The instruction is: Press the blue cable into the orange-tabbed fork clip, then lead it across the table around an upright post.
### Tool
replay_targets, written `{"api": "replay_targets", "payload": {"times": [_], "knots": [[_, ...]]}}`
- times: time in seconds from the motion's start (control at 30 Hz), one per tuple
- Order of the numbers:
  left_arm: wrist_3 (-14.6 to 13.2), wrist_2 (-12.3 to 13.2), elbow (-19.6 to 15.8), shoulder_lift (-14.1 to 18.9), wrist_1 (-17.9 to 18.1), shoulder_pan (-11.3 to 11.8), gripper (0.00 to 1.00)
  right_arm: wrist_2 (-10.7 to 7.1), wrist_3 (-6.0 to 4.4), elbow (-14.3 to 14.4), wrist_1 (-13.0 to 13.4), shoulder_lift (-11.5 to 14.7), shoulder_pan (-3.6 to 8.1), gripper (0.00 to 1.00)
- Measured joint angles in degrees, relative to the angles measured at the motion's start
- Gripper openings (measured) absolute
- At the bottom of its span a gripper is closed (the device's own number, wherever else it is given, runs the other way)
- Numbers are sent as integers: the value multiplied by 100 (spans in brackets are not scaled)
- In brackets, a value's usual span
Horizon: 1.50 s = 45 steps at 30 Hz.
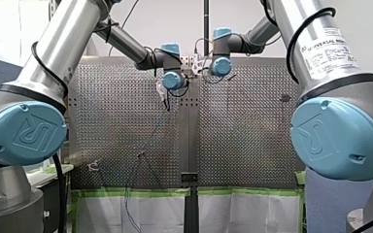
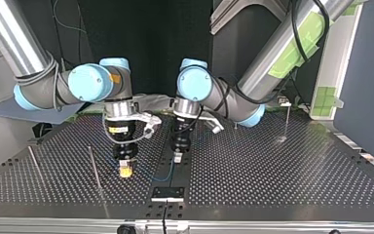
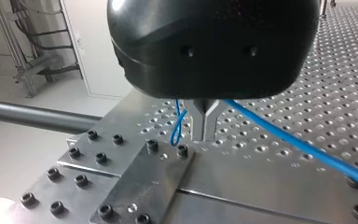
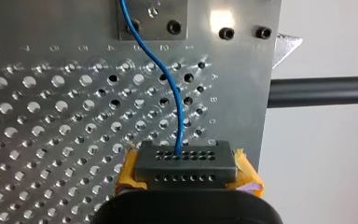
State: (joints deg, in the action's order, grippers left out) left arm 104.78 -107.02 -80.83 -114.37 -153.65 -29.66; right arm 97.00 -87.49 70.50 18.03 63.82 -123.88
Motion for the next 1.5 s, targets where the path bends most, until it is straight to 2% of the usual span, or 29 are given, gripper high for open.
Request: {"api": "replay_targets", "payload": {"times": [0.4, 0.67, 1.23, 1.5], "knots": [[27, 33, 172, -4, -75, -21, 0, 18, 8, -105, -124, 39, 132, 0], [95, 83, 366, -8, -150, -3, 0, 21, -4, -168, -182, 190, 230, 0], [457, 291, 652, -24, -214, 35, 0, 21, -30, -173, -248, 280, 471, 0], [536, 345, 948, -214, -394, 2, 0, 21, -25, -172, -262, 285, 562, 0]]}}
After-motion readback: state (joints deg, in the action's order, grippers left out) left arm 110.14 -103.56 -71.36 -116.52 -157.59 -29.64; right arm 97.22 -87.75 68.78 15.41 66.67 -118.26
